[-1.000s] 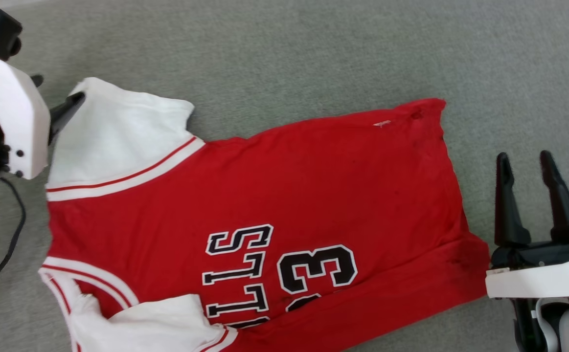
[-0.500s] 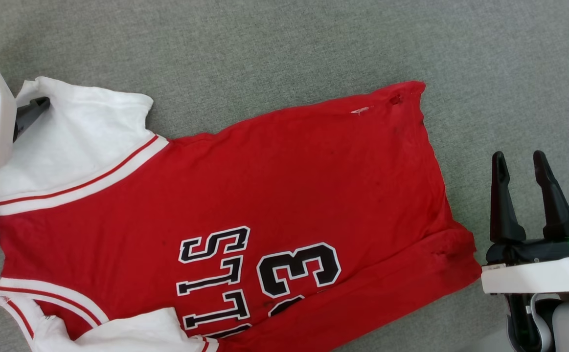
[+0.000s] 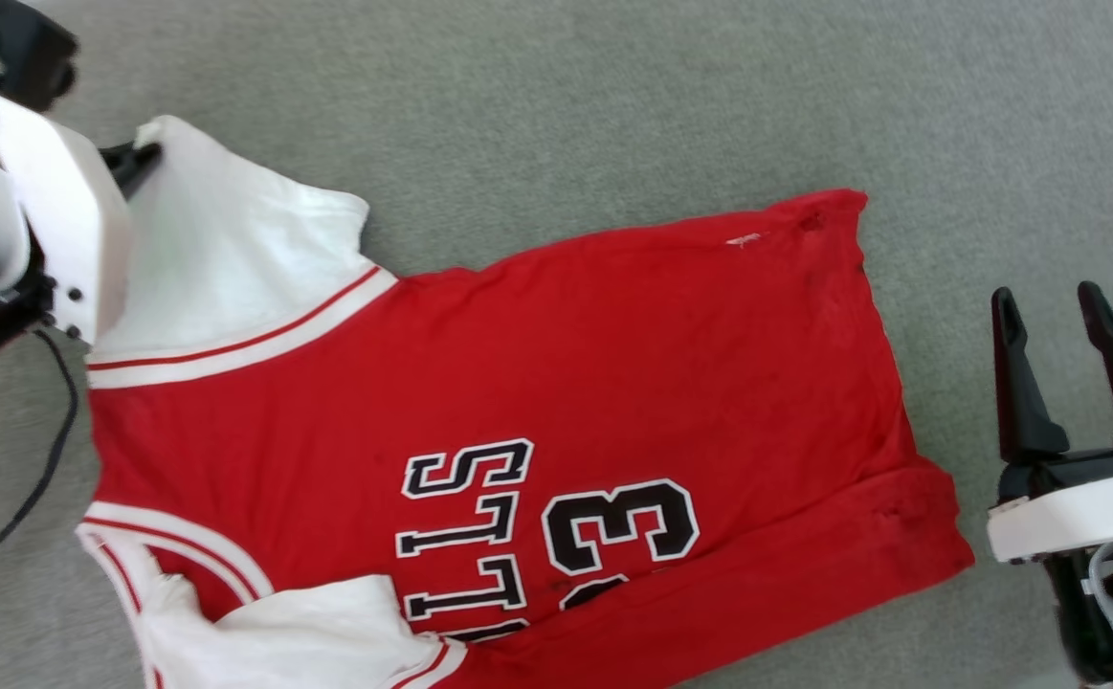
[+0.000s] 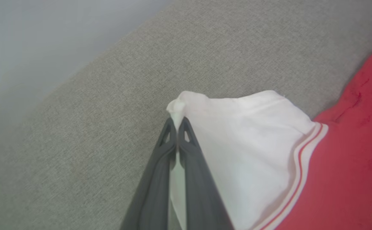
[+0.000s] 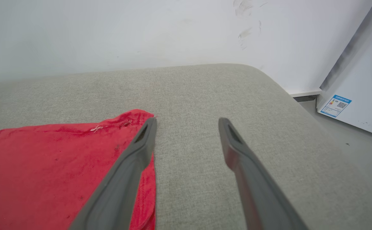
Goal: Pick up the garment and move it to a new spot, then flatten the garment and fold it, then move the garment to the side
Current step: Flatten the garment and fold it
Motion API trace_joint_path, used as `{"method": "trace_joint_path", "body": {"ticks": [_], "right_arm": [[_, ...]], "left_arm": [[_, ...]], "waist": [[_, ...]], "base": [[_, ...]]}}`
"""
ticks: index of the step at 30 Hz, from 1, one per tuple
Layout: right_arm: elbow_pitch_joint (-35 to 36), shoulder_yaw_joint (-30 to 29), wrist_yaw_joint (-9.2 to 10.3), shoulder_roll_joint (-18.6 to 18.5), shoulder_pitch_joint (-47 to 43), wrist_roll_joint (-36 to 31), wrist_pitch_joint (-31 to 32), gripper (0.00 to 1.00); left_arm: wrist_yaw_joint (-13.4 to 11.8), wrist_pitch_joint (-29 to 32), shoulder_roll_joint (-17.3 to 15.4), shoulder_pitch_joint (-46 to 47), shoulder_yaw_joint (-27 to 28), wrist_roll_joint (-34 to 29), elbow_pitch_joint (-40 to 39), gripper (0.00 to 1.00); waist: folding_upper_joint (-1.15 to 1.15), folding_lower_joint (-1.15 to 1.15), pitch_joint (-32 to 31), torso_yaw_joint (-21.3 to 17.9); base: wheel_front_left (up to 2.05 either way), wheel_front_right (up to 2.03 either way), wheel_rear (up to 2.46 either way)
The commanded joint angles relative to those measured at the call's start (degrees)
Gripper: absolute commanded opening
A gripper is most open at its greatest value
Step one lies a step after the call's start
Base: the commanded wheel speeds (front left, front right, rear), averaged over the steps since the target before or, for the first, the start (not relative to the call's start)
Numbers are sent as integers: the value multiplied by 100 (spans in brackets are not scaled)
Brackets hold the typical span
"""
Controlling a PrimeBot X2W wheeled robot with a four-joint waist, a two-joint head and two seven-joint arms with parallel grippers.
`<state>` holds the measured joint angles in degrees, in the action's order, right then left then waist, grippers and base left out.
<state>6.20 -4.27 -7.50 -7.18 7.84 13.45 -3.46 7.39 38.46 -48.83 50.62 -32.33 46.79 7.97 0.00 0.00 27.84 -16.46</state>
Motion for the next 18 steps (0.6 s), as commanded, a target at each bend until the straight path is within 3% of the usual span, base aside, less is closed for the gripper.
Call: {"method": "trace_joint_path", "body": {"ticks": [1,4,11,12,18], "right_arm": [[112,11,2,-136,-20,-49,208,100],[257,119,2,-465,-83,95,1050,100],[698,379,3,-1681,16,696,3337,100],[698,379,3,-1681,16,696,3337,100],[670,486,3,-2363,573,1170,4959,100]], "left_arm": [[4,-128,-26,-75,-59,-83,-140,0],[8,-378,-18,-202,-190,-110,-495,0],[-48,-713,-75,-661,-348,-180,-1471,0],[-48,-713,-75,-661,-348,-180,-1471,0],[-233,-953,-124,-1000,-340,-239,-2140,0]], "waist": [[0,0,-246,236],[0,0,-419,430],[0,0,-612,1011],[0,0,-612,1011],[0,0,-491,1441]], "base": [[0,0,0],[0,0,0],[0,0,0],[0,0,0],[0,0,0]]}}
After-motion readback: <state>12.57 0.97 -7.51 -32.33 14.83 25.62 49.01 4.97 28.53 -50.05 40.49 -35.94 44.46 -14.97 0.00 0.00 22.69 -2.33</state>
